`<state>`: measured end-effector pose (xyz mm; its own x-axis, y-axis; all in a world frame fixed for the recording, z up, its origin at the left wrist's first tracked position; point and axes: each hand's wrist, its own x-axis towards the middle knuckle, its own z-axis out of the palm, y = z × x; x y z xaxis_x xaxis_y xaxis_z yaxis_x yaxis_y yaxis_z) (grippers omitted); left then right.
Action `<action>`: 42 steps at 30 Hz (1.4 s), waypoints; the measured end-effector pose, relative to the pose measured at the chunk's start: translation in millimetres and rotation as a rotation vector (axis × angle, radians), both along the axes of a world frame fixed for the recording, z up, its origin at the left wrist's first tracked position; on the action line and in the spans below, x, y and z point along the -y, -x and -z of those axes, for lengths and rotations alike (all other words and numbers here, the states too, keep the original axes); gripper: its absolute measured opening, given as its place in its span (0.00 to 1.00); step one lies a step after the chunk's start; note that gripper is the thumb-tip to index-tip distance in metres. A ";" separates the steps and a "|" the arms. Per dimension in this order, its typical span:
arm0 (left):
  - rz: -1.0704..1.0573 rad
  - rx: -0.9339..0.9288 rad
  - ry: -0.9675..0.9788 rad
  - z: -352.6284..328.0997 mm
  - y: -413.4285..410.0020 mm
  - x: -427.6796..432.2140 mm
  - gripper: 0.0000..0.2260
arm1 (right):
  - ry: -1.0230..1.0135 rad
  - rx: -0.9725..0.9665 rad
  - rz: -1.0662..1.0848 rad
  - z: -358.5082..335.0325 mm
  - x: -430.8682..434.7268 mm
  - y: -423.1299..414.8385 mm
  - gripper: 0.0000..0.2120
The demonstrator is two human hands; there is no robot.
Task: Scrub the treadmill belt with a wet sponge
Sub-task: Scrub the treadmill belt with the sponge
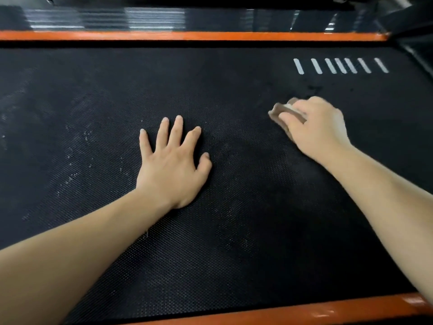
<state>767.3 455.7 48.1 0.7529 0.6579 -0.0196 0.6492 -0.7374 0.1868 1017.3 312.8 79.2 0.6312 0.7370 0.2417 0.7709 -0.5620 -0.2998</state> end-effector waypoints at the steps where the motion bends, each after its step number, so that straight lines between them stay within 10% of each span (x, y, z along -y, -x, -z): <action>1: -0.001 0.001 -0.001 0.4 0.1 0.1 0.31 | -0.016 -0.015 0.067 -1.2 -2.7 -1.6 0.15; 7: -0.001 0.007 0.003 -1.9 0.4 1.6 0.30 | -0.021 -0.038 -0.220 4.7 34.4 50.9 0.13; 12: 0.003 0.004 0.007 -2.2 0.8 0.8 0.28 | -0.015 -0.024 0.069 -0.2 38.3 20.4 0.14; 17: 0.006 -0.030 0.014 -2.7 0.4 0.8 0.30 | 0.017 -0.124 -0.272 -0.8 71.3 86.4 0.18; 22: 0.004 -0.055 0.016 -3.2 -0.2 1.9 0.31 | -0.017 -0.069 0.012 -1.4 74.8 48.4 0.13; 28: -0.041 -0.112 0.023 -11.0 -3.4 16.1 0.33 | 0.026 -0.093 -0.323 -2.3 104.8 107.7 0.12; 32: 0.022 -0.126 0.016 -8.8 -3.0 69.1 0.33 | 0.023 -0.079 -0.031 -1.7 100.7 78.3 0.12; 38: 0.024 -0.084 -0.050 0.3 -0.9 77.7 0.33 | 0.021 -0.246 -0.430 -6.0 136.1 124.3 0.18; 42: 0.029 -0.081 -0.026 -1.1 -1.0 79.3 0.33 | -0.003 -0.132 -0.239 -6.9 135.4 86.8 0.21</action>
<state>768.3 376.4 49.2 0.7686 0.6366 -0.0641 0.6393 -0.7603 0.1149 930.6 177.3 86.1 0.4655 0.8684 0.1711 0.8358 -0.3677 -0.4078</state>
